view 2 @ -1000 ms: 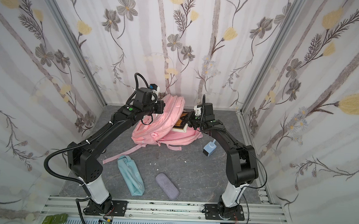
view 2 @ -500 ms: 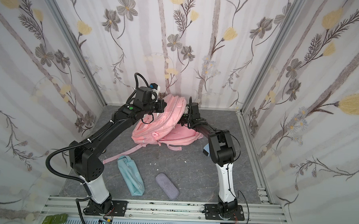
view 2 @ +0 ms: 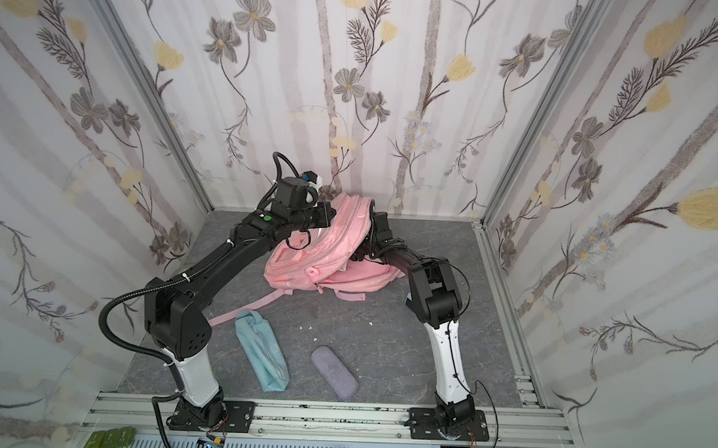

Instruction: Pack the student bag

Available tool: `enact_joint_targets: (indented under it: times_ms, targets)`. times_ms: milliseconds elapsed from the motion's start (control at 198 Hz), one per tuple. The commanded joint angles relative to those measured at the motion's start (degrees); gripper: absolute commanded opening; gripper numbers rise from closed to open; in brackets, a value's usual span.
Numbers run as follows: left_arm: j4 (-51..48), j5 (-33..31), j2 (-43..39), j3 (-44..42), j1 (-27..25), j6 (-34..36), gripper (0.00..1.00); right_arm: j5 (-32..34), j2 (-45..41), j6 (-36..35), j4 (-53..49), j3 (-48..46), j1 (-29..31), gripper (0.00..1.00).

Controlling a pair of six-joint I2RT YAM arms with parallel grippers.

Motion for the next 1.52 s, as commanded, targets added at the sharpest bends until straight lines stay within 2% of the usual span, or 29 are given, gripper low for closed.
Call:
enact_joint_targets:
  times_ms: [0,253,460,475,516,546,627,698,779,905,1006,1062,1183,1269,1345,1416,1517]
  targets:
    - [1.72,-4.24,0.70,1.75,0.12,-0.88,0.00,3.23,-5.17,-6.65,-6.50,-1.82,-2.35,0.60]
    - [1.31,-4.84,1.92,2.62,0.08,-2.35,0.00,8.85,-16.34,-17.23,-19.26,-10.57,-7.84,0.62]
    - [2.96,-3.45,3.60,2.84,-0.23,-1.68,0.00,15.16,-24.96,-26.02,-25.29,-15.47,-7.11,0.59]
    - [3.28,-2.77,3.79,2.84,-0.23,-1.52,0.09,16.10,-25.63,-26.46,-25.28,-16.23,-6.93,0.59]
    - [3.73,-1.71,4.04,2.84,-0.23,-0.68,0.46,18.45,-27.60,-27.32,-25.19,-18.26,-6.45,0.58]
    - [3.73,-1.68,4.00,2.63,-0.24,-0.32,0.59,20.30,-29.19,-27.67,-25.19,-20.01,-6.18,0.57]
    - [4.52,-2.20,2.57,0.86,-0.22,1.84,0.69,24.50,-33.59,-27.83,-24.50,-24.79,-5.90,0.56]
    - [5.62,-3.64,0.23,-2.09,-0.20,5.17,0.71,28.19,-36.68,-28.36,-25.40,-27.28,-5.81,0.55]
    - [6.09,-6.30,-2.76,-5.68,0.02,9.01,0.73,32.36,-39.52,-32.05,-26.54,-27.66,-4.60,0.55]
    - [6.34,-9.43,-7.09,-11.44,0.85,15.21,0.75,37.39,-40.82,-46.07,-25.38,-24.84,1.94,0.57]
    - [5.85,-12.33,-9.96,-14.52,1.81,18.20,0.76,43.62,-41.75,-65.42,-21.25,-25.10,11.20,0.60]
    - [5.06,-13.13,-11.19,-15.28,2.51,19.12,0.76,44.92,-42.90,-76.56,-17.72,-27.33,15.78,0.62]
    - [4.06,-14.76,-13.85,-17.03,3.67,20.48,0.76,45.74,-46.29,-96.20,-7.46,-35.56,20.32,0.69]
    - [4.16,-15.37,-15.79,-18.43,4.31,20.68,0.76,50.05,-46.31,-103.78,2.04,-41.18,20.51,0.74]
    - [4.09,-15.31,-17.40,-21.38,4.82,20.44,0.76,53.97,-43.03,-108.73,3.99,-41.84,20.36,0.74]
    - [3.77,-15.29,-18.76,-22.90,5.02,19.92,0.76,56.90,-39.73,-111.15,5.80,-41.95,20.07,0.74]
    - [3.08,-14.88,-20.77,-24.67,5.17,19.46,0.76,56.09,-36.40,-112.37,8.03,-41.81,19.14,0.73]
